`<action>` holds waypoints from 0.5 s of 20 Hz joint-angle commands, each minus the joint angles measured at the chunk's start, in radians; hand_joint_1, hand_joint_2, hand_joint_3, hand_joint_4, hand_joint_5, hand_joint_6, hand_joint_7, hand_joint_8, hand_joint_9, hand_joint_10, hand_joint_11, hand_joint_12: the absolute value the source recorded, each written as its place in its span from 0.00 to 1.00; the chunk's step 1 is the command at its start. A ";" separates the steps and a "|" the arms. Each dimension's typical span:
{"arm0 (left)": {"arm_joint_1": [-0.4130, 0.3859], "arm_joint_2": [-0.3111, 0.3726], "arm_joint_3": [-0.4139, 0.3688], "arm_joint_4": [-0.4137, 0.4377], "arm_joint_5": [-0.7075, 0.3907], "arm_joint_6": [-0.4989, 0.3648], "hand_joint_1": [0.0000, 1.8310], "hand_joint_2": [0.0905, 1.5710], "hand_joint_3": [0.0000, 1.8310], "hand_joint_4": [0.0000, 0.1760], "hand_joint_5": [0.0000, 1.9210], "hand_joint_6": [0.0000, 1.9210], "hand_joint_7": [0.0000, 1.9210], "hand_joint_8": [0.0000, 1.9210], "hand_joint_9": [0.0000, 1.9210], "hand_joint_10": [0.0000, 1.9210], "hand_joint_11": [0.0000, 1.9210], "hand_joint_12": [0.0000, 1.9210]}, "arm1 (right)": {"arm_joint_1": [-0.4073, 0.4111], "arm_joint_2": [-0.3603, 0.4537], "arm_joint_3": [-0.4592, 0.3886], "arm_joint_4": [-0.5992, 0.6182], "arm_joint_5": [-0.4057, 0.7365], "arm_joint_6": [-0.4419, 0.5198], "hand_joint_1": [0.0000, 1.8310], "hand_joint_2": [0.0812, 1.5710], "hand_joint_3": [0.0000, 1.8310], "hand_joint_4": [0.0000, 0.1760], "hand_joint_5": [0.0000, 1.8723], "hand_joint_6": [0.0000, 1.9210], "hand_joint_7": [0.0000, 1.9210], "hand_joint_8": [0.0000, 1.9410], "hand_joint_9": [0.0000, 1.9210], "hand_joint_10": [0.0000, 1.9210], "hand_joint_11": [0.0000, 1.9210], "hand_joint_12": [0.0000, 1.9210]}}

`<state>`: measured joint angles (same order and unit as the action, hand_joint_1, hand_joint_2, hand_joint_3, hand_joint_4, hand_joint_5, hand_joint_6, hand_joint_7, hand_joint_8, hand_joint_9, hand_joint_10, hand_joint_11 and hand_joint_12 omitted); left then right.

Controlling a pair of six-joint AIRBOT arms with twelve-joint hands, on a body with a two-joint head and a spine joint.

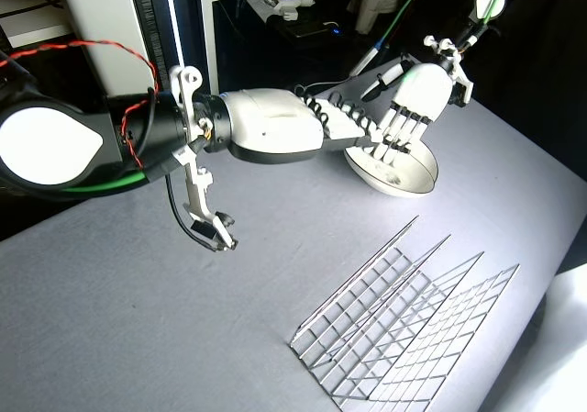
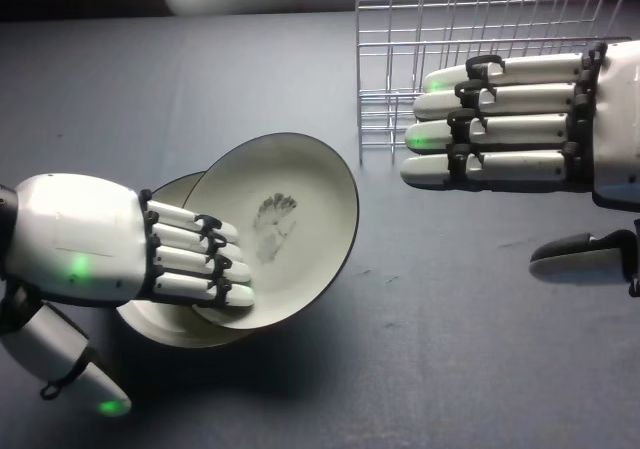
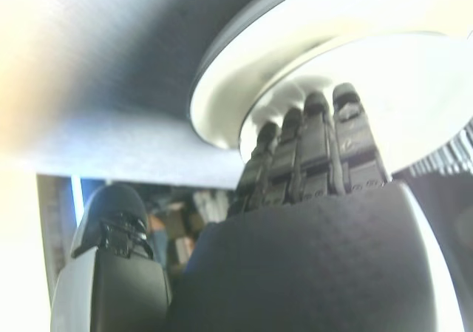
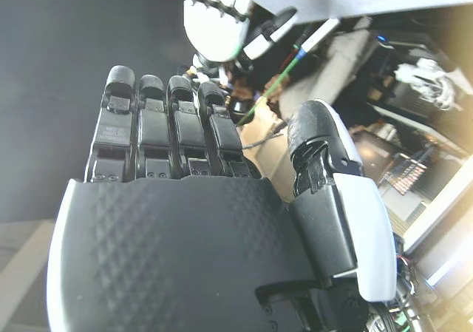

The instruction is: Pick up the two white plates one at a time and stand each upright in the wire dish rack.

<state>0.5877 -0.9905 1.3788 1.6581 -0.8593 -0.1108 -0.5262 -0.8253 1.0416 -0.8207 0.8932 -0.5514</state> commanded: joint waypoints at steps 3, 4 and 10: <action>-0.007 -0.028 -0.028 -0.018 -0.016 0.004 0.00 0.70 0.00 0.00 0.00 0.00 0.00 0.00 0.00 0.00 0.00 0.00 | 0.009 0.007 -0.008 0.099 0.102 -0.016 0.42 0.77 0.00 0.00 0.09 0.00 0.06 0.00 0.04 0.00 0.00 0.26; -0.008 -0.028 -0.030 -0.022 -0.016 0.004 0.00 0.69 0.00 0.00 0.00 0.00 0.00 0.00 0.00 0.00 0.00 0.00 | 0.009 0.011 -0.008 0.098 0.101 -0.019 0.56 0.69 0.00 0.00 0.10 0.00 0.06 0.00 0.04 0.00 0.00 0.24; -0.012 -0.029 -0.029 -0.022 -0.028 0.005 0.00 0.70 0.00 0.00 0.00 0.00 0.00 0.00 0.00 0.00 0.00 0.00 | 0.020 -0.009 -0.007 0.133 0.001 -0.038 0.69 0.62 0.00 0.00 0.12 0.00 0.07 0.00 0.07 0.01 0.00 0.29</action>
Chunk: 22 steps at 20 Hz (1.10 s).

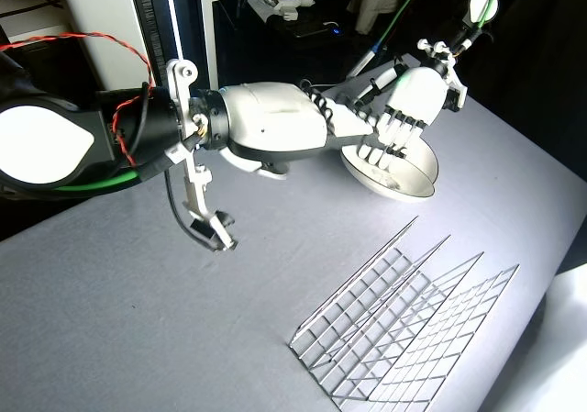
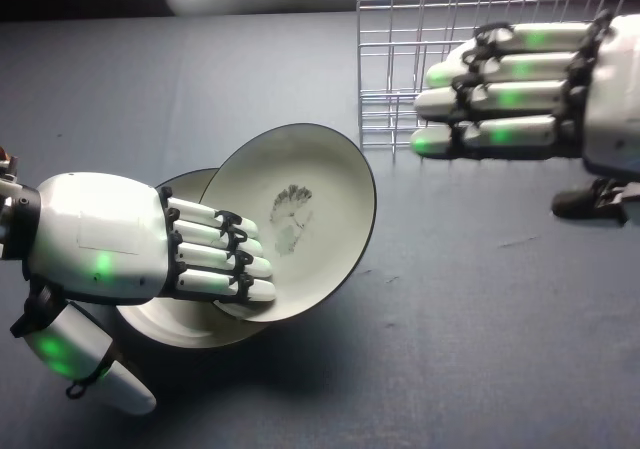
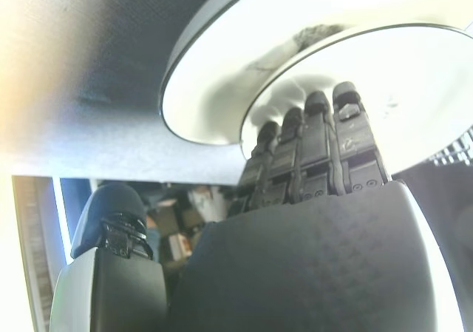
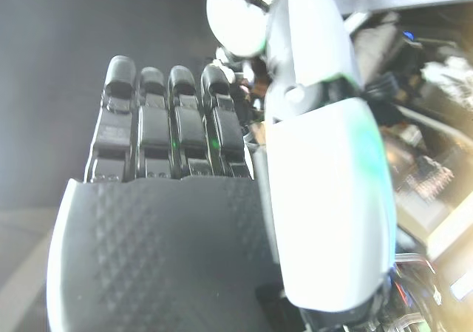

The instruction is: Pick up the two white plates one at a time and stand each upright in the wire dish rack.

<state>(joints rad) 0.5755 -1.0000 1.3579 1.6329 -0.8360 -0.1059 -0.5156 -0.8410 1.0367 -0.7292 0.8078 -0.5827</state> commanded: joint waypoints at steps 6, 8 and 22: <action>0.007 -0.020 -0.003 -0.002 -0.051 0.000 0.00 0.69 0.00 0.00 0.00 0.00 0.00 0.00 0.00 0.00 0.00 0.00 | 0.042 -0.131 0.017 0.046 -0.056 -0.031 0.74 0.63 0.00 0.00 0.10 0.00 0.09 0.00 0.11 0.00 0.00 0.37; 0.010 -0.020 -0.003 -0.014 -0.053 0.000 0.00 0.70 0.00 0.00 0.00 0.00 0.00 0.00 0.00 0.00 0.00 0.00 | 0.059 -0.170 0.032 0.046 -0.080 -0.033 0.72 0.63 0.00 0.00 0.10 0.00 0.09 0.00 0.10 0.00 0.00 0.37; 0.044 -0.025 0.040 -0.085 -0.069 -0.009 0.00 0.69 0.00 0.00 0.00 0.00 0.00 0.00 0.00 0.00 0.00 0.00 | 0.073 -0.340 0.105 0.046 -0.167 -0.043 0.71 0.65 0.00 0.00 0.13 0.00 0.11 0.00 0.14 0.01 0.00 0.44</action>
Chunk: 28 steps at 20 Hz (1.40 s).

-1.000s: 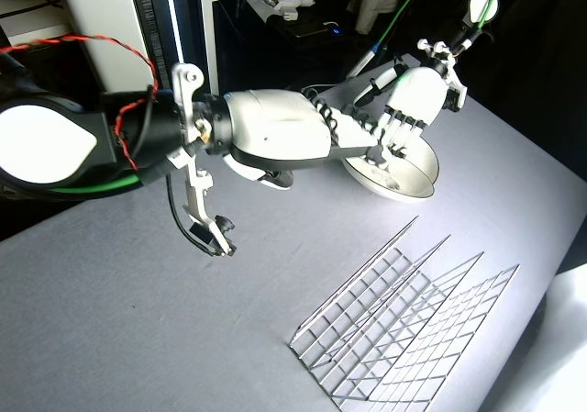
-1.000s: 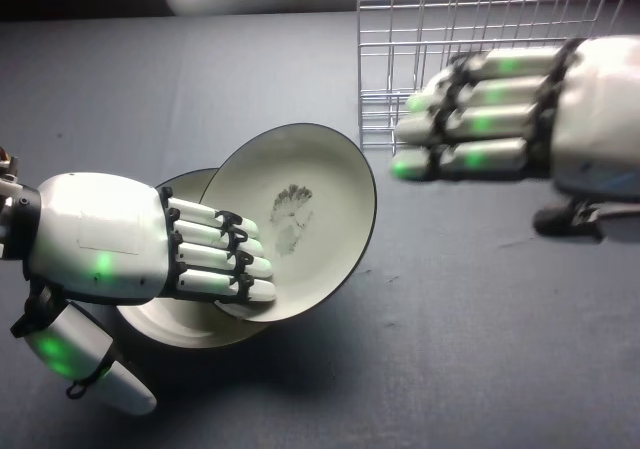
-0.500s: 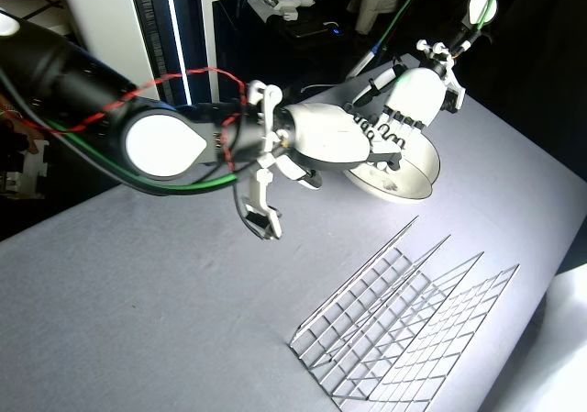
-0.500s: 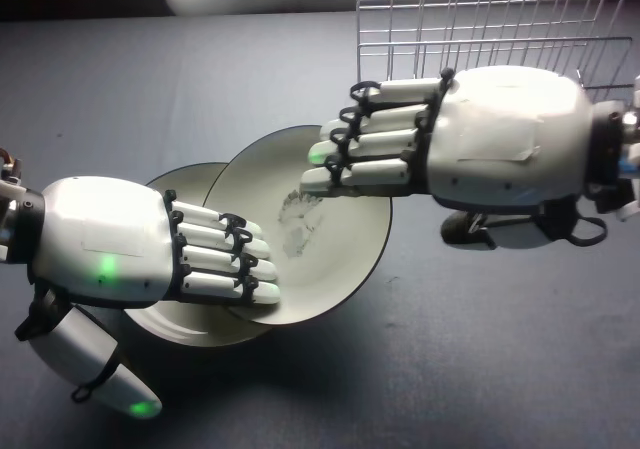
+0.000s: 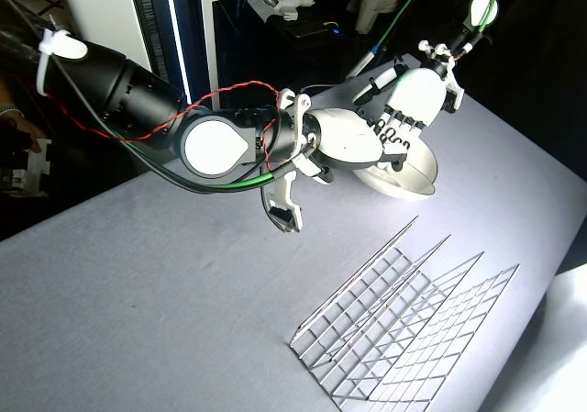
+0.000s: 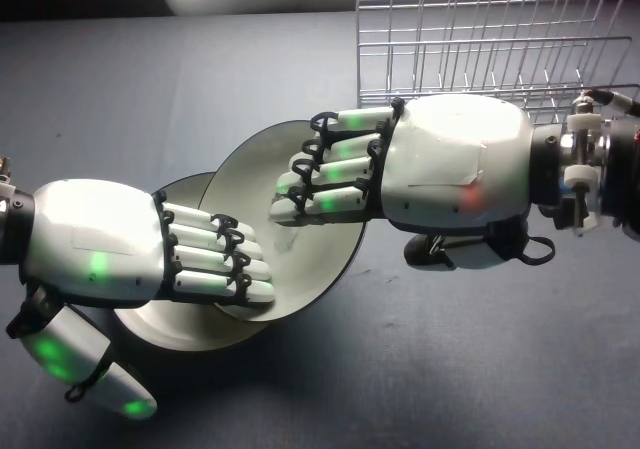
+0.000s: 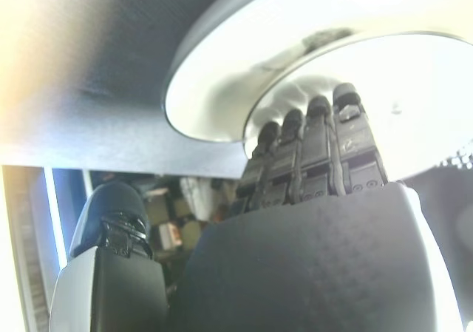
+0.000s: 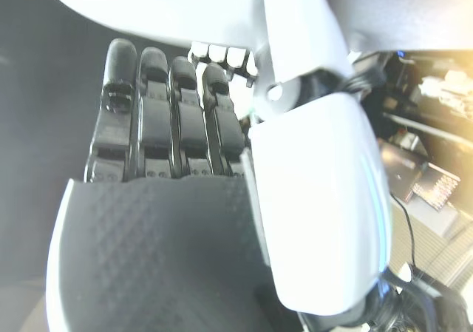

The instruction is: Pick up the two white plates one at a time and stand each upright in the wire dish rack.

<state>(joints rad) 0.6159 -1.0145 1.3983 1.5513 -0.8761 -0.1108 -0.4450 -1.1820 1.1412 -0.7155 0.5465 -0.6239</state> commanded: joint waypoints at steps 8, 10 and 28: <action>0.012 -0.012 0.021 -0.025 -0.044 -0.014 0.00 0.70 0.00 0.00 0.00 0.00 0.00 0.00 0.00 0.00 0.00 0.00 | -0.021 -0.069 0.081 0.032 0.097 -0.007 0.72 0.65 0.00 0.00 0.14 0.01 0.12 0.00 0.14 0.01 0.00 0.44; 0.012 -0.012 0.022 -0.025 -0.046 -0.015 0.00 0.70 0.00 0.00 0.00 0.00 0.00 0.00 0.00 0.00 0.00 0.00 | -0.021 -0.106 0.126 0.032 0.105 -0.007 0.72 0.65 0.00 0.00 0.14 0.00 0.12 0.00 0.14 0.00 0.00 0.43; 0.007 -0.014 0.022 -0.028 -0.047 -0.018 0.00 0.70 0.00 0.00 0.00 0.00 0.00 0.00 0.00 0.00 0.00 0.00 | 0.021 -0.328 0.365 0.042 0.102 -0.001 0.72 0.69 0.00 0.00 0.27 0.01 0.27 0.01 0.28 0.03 0.03 0.64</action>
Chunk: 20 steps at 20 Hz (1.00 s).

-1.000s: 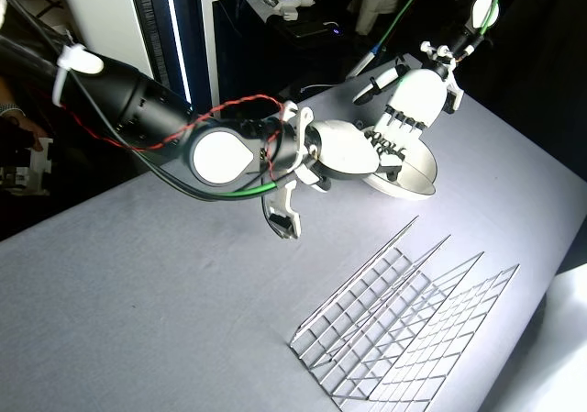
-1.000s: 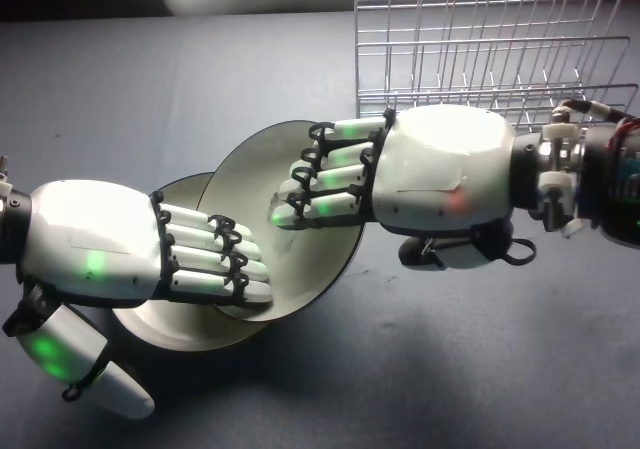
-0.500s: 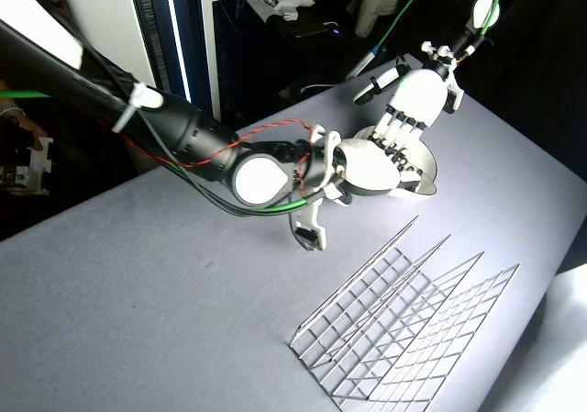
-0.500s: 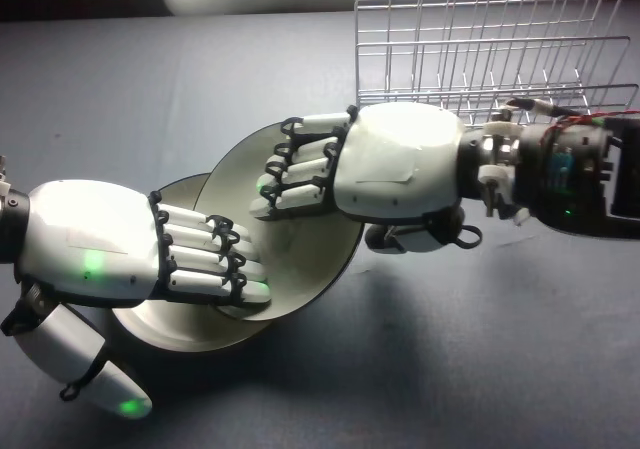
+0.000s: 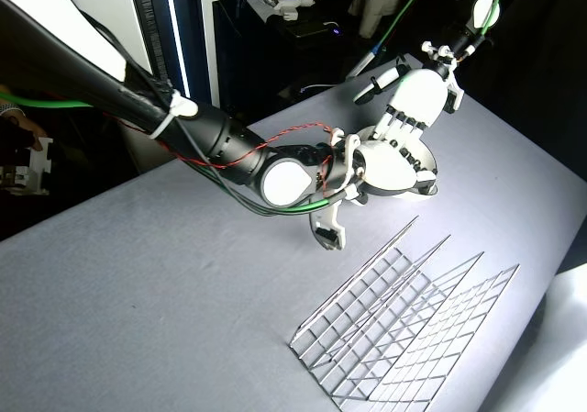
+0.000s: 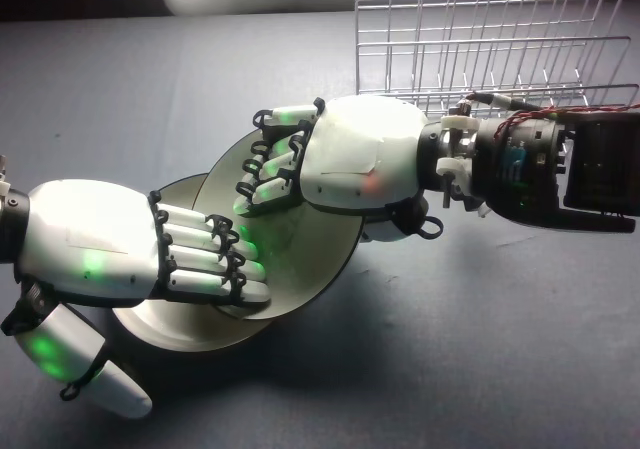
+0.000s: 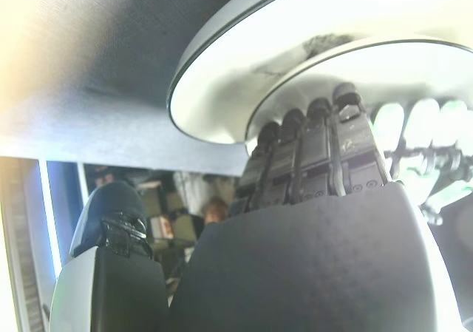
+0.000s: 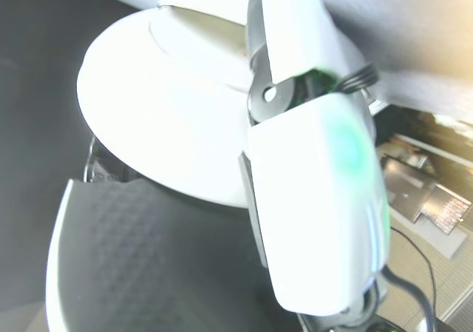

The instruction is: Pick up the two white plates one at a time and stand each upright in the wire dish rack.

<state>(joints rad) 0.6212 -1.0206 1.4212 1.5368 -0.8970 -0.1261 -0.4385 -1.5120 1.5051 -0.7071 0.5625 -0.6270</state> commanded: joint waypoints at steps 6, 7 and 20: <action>0.001 -0.008 0.001 -0.014 -0.026 -0.003 0.00 0.70 0.00 0.00 0.00 0.00 0.00 0.00 0.00 0.00 0.00 0.00 | 0.016 -0.012 0.009 0.047 0.076 0.002 0.74 0.72 0.00 0.00 0.44 0.63 0.48 0.53 0.43 0.64 0.37 0.65; 0.001 -0.008 0.002 -0.014 -0.026 -0.003 0.00 0.70 0.00 0.00 0.00 0.00 0.00 0.00 0.00 0.00 0.00 0.00 | 0.016 -0.012 0.009 0.047 0.076 0.001 0.75 0.69 0.00 0.00 0.48 0.57 0.52 0.48 0.47 0.59 0.42 0.63; -0.093 0.078 -0.016 -0.016 -0.058 -0.015 0.00 0.70 0.00 0.00 0.00 0.00 0.00 0.00 0.00 0.00 0.00 0.00 | 0.021 0.011 -0.004 0.047 0.159 0.005 0.75 0.68 0.00 0.00 0.50 0.51 0.52 0.50 0.51 0.57 0.45 0.63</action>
<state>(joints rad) 0.5377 -0.9520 1.4063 1.5795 -0.9218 -0.1368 -0.4259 -1.5093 1.4956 -0.6994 0.6724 -0.6239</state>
